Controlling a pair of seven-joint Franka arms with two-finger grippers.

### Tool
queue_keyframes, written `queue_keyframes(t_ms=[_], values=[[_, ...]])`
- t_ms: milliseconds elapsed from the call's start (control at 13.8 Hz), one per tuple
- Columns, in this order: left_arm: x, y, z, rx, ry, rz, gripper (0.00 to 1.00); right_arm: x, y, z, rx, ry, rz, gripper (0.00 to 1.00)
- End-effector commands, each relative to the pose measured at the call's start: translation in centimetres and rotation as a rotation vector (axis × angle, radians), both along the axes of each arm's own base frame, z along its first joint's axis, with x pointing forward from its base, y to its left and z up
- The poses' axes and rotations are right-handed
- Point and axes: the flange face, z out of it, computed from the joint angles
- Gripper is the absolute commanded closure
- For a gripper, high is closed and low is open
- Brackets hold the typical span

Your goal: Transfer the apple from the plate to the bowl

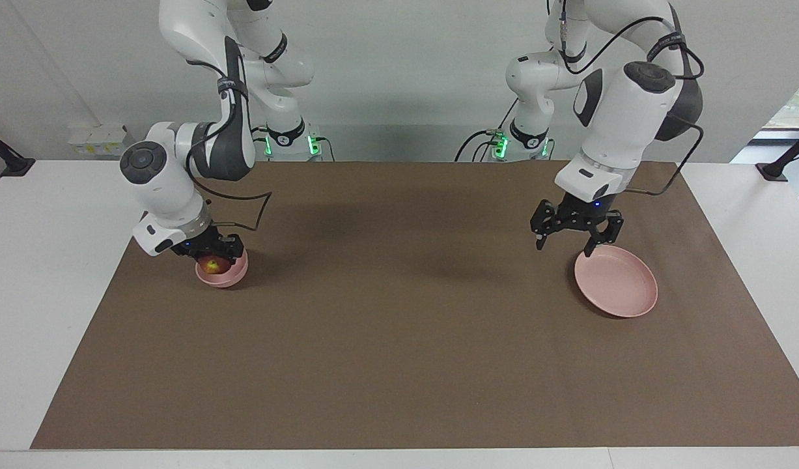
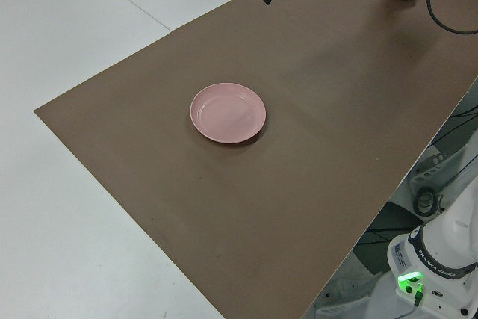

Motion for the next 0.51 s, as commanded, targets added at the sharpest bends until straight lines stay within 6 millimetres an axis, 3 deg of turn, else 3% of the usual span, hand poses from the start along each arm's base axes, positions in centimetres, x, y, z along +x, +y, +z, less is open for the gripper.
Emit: queue_keyframes(t_ms=[0, 218, 435], values=[[0.1, 1.9, 3.1, 0.054, 0.010, 0.020, 0.00, -1.3, -0.1, -0.9, -0.013, 0.011, 0.035, 1.00], [-0.5, 3.1, 8.1, 0.065, 0.036, 0.043, 0.00, -1.6, -1.1, -1.8, -0.007, 0.015, 0.066, 1.00], [-2.4, 3.7, 10.4, 0.073, 0.053, 0.053, 0.00, -1.4, -1.7, -3.2, -0.007, 0.014, 0.059, 1.00]])
